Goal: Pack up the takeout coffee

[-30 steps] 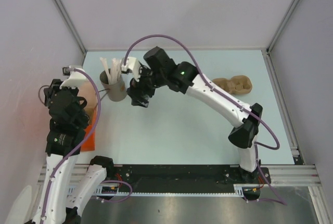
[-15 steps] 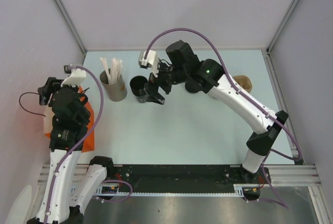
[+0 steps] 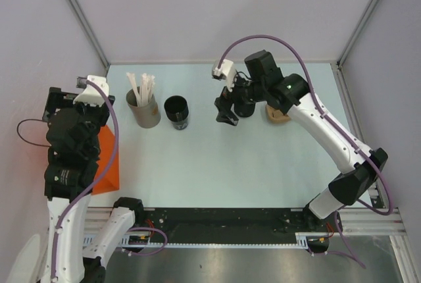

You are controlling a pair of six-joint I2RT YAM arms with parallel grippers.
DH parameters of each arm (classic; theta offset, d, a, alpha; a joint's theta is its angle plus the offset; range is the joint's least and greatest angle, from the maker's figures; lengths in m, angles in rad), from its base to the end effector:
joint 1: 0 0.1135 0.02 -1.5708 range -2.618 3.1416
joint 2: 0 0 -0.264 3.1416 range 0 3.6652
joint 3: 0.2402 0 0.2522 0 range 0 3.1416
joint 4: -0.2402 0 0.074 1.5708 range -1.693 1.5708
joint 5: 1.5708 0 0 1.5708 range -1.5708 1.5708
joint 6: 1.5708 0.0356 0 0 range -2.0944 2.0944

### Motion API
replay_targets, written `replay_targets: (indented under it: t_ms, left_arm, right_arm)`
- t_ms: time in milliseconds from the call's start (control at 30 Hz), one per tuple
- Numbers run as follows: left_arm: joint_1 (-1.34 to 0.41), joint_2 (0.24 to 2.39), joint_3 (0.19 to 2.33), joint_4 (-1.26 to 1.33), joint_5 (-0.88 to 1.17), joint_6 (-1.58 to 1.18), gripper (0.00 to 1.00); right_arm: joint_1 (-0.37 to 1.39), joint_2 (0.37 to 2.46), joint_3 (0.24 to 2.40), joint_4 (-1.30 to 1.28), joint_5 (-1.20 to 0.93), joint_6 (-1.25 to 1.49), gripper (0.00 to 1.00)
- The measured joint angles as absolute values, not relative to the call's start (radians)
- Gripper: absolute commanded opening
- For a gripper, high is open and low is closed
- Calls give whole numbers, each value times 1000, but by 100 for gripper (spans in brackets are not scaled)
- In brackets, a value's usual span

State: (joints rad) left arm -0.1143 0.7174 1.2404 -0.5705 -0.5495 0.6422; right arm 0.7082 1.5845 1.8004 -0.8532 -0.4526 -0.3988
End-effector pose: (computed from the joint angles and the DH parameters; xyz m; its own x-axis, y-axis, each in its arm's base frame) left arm 0.1090 0.0062 0.4564 -0.2899 0.5474 -0.7850 -0.3089 0.7228 0.6181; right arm 0.2445 0.2299 0.4255 -0.0857 -0.5331 -0.8417 -0.9606 0.2685 -0.0723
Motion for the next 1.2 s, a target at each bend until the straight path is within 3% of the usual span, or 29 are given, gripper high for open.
replay_targets:
  t_ms: [567,867,1200]
  left_arm:
    - [-136,858,1370,-742,49,549,100]
    - [-369,974,1303,-697,144,550,100]
    - [-389,1198,1191,-530,290,524,100]
  right_arm:
    - [299,1459,1490,-888,-559,-442,100]
    - [280,1423,1363,-907,-548,-442,100]
    - [279,1415,1267,-876,-511,-445,100]
